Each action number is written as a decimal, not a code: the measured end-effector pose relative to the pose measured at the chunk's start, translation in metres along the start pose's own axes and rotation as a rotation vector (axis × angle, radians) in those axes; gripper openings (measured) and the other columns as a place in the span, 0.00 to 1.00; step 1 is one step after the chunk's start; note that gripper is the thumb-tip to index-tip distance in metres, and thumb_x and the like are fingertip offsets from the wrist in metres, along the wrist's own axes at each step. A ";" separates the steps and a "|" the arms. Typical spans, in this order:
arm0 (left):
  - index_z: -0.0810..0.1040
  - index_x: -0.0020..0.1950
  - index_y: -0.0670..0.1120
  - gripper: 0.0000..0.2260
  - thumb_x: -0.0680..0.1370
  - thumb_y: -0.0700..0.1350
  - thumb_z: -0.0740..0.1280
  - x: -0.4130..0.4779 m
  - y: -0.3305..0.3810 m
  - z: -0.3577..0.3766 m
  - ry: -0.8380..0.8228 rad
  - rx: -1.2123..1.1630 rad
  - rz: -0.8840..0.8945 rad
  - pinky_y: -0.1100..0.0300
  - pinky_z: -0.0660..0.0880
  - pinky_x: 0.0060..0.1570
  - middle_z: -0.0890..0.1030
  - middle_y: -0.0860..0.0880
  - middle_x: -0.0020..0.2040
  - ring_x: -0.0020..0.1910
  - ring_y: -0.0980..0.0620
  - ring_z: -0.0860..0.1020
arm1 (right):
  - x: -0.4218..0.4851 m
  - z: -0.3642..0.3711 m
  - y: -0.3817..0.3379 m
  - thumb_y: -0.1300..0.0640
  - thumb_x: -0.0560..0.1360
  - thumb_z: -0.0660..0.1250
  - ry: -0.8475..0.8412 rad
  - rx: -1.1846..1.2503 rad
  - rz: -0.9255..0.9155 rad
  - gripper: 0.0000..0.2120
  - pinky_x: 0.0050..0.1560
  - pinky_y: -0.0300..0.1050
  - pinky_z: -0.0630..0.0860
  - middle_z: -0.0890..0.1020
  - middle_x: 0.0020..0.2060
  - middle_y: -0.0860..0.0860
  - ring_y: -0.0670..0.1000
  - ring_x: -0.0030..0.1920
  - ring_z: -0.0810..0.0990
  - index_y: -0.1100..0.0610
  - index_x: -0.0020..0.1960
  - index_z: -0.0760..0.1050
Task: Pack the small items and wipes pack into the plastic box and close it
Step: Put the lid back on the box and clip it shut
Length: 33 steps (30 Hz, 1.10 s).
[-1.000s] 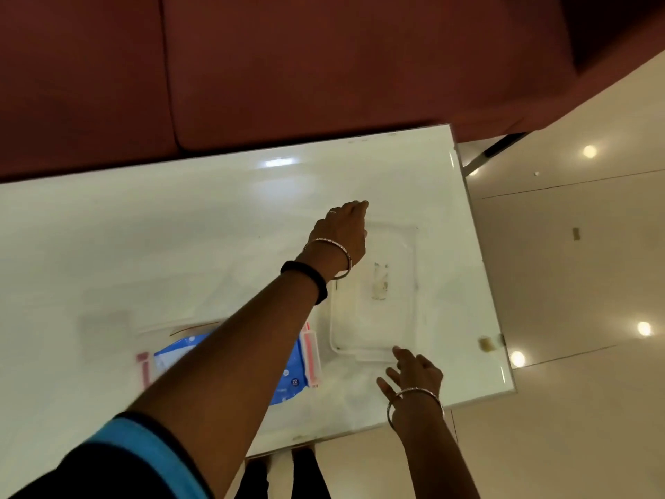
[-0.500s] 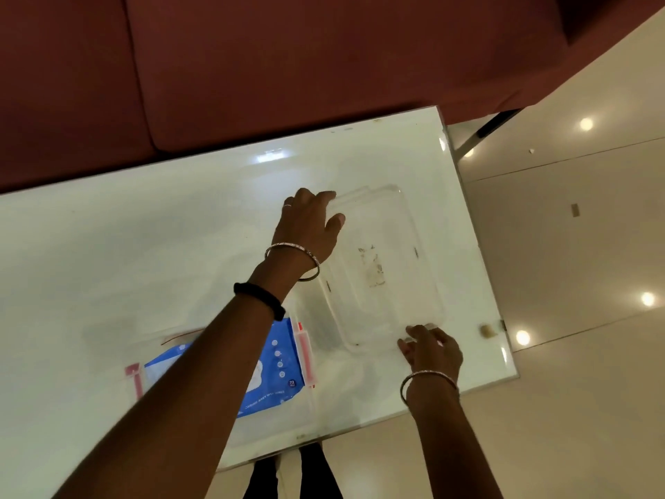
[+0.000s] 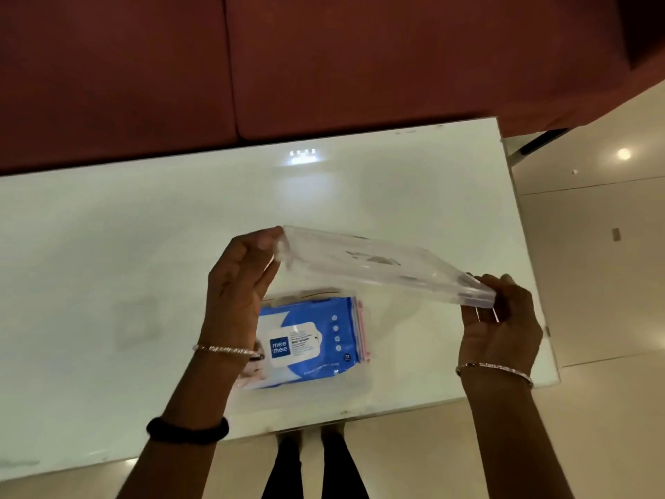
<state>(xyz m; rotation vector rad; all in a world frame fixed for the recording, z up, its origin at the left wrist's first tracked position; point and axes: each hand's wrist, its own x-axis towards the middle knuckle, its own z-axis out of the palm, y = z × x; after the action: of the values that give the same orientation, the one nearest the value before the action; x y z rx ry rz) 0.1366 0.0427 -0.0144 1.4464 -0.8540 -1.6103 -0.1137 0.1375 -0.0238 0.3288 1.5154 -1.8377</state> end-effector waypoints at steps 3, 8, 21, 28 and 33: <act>0.80 0.51 0.48 0.09 0.77 0.37 0.64 -0.021 -0.008 -0.038 0.024 -0.049 0.020 0.65 0.77 0.55 0.84 0.53 0.55 0.59 0.56 0.80 | -0.019 0.000 0.014 0.67 0.73 0.70 -0.078 -0.146 -0.024 0.07 0.50 0.44 0.82 0.84 0.37 0.51 0.51 0.44 0.84 0.57 0.40 0.83; 0.76 0.49 0.47 0.23 0.72 0.20 0.56 -0.051 -0.023 -0.087 0.079 -0.098 0.026 0.65 0.78 0.50 0.79 0.47 0.64 0.64 0.53 0.77 | -0.051 -0.015 0.042 0.73 0.69 0.71 -0.233 -0.376 -0.058 0.18 0.53 0.40 0.80 0.86 0.47 0.47 0.50 0.54 0.84 0.58 0.55 0.79; 0.73 0.59 0.55 0.31 0.70 0.21 0.62 -0.063 -0.071 -0.131 0.094 0.176 0.101 0.63 0.70 0.65 0.76 0.59 0.63 0.69 0.56 0.71 | -0.092 -0.035 0.099 0.73 0.73 0.67 -0.355 -0.813 -0.193 0.25 0.69 0.55 0.72 0.80 0.62 0.49 0.47 0.65 0.77 0.52 0.65 0.75; 0.71 0.63 0.52 0.28 0.70 0.27 0.68 -0.059 -0.090 -0.135 0.122 0.257 0.066 0.62 0.73 0.61 0.75 0.57 0.64 0.67 0.54 0.74 | -0.088 -0.036 0.114 0.71 0.74 0.67 -0.311 -0.916 -0.285 0.24 0.68 0.51 0.73 0.79 0.61 0.48 0.45 0.64 0.77 0.53 0.66 0.74; 0.72 0.65 0.51 0.26 0.71 0.32 0.71 -0.064 -0.090 -0.137 0.179 0.259 0.000 0.63 0.77 0.55 0.75 0.55 0.64 0.60 0.53 0.78 | -0.089 -0.038 0.120 0.69 0.75 0.67 -0.316 -0.968 -0.332 0.25 0.64 0.42 0.73 0.77 0.61 0.43 0.42 0.62 0.76 0.52 0.68 0.71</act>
<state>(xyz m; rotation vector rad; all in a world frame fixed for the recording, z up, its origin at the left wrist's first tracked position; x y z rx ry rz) 0.2641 0.1439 -0.0812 1.7412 -0.9832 -1.3826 0.0191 0.1997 -0.0699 -0.6676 2.0791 -1.0858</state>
